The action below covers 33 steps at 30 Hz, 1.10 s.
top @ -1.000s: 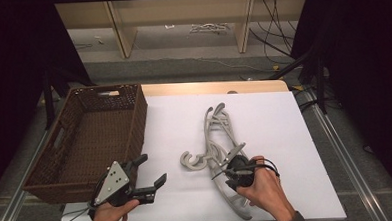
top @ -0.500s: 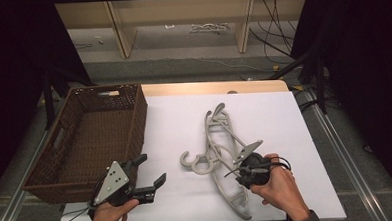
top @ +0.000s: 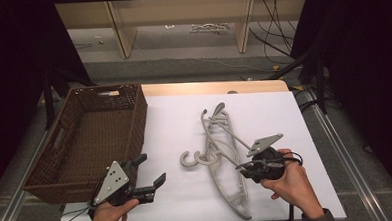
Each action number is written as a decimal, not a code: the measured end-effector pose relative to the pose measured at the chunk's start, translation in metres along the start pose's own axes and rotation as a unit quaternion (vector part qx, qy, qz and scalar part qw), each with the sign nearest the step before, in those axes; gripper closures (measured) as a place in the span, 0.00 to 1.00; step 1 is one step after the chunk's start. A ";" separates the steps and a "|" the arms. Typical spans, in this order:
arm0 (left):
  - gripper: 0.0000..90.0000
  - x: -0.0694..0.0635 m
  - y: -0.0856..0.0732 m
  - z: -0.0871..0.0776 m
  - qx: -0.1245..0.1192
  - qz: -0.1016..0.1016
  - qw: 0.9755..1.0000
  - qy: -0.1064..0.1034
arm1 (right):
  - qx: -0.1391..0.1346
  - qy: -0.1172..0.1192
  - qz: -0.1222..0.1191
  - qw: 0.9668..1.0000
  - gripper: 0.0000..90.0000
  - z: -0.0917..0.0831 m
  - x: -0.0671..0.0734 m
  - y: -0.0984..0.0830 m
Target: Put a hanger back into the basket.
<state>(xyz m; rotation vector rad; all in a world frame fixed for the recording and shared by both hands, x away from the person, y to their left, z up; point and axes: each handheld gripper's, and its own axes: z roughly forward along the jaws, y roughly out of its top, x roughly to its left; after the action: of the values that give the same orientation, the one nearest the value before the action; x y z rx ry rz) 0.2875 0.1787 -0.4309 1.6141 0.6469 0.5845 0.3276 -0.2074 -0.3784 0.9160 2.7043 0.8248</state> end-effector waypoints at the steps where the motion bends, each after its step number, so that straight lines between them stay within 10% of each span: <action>1: 0.18 0.000 0.000 0.000 0.000 0.000 1.000 0.000 | -0.002 0.008 0.008 1.000 0.90 -0.002 0.000 0.000; 33: 0.24 -0.002 0.002 0.058 0.093 0.063 0.994 -0.011 | -0.045 0.075 -0.059 0.994 0.91 -0.018 0.021 0.011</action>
<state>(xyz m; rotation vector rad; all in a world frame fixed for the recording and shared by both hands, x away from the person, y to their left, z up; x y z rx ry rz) 0.3267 0.1358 -0.4369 1.8428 0.6004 0.6112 0.3109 -0.1956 -0.3569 0.6938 2.7882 1.0184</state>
